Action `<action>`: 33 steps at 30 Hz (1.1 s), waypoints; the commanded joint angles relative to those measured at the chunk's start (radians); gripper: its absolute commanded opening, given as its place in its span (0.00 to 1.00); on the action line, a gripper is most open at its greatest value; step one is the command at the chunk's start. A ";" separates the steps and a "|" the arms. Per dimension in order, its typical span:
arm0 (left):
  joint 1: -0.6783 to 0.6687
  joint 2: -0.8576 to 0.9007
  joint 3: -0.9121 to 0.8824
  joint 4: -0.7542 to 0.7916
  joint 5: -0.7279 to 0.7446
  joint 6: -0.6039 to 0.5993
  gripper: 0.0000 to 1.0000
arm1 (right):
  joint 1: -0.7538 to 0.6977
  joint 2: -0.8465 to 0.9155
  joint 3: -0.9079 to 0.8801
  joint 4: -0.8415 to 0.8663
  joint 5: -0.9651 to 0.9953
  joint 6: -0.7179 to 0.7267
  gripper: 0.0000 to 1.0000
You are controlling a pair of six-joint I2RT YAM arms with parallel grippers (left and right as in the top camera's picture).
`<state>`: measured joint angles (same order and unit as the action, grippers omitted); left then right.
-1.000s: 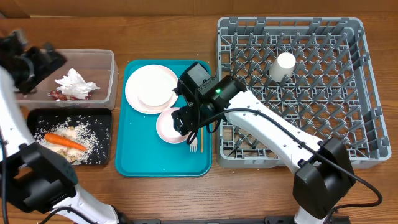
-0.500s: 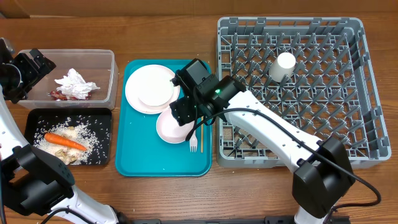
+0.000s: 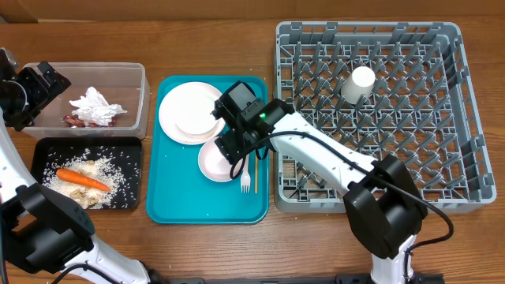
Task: Sort waste into correct bins and load items into the dishwasher rack
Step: 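Lower the right gripper onto the pink bowl rim and grasp it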
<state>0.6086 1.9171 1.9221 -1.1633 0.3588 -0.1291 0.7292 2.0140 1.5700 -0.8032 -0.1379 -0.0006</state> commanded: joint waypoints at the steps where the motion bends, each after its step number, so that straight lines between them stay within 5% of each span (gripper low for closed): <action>1: -0.003 0.007 -0.002 -0.003 -0.003 -0.009 1.00 | 0.006 0.008 -0.001 0.012 0.014 -0.035 0.69; 28: -0.003 0.007 -0.002 -0.003 -0.003 -0.009 1.00 | 0.006 0.069 -0.014 0.050 0.018 -0.079 0.60; 33: -0.003 0.007 -0.002 -0.003 -0.003 -0.009 1.00 | 0.006 0.074 -0.014 0.050 0.018 -0.079 0.52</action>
<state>0.6086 1.9171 1.9221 -1.1633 0.3588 -0.1291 0.7292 2.0708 1.5631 -0.7589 -0.1230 -0.0753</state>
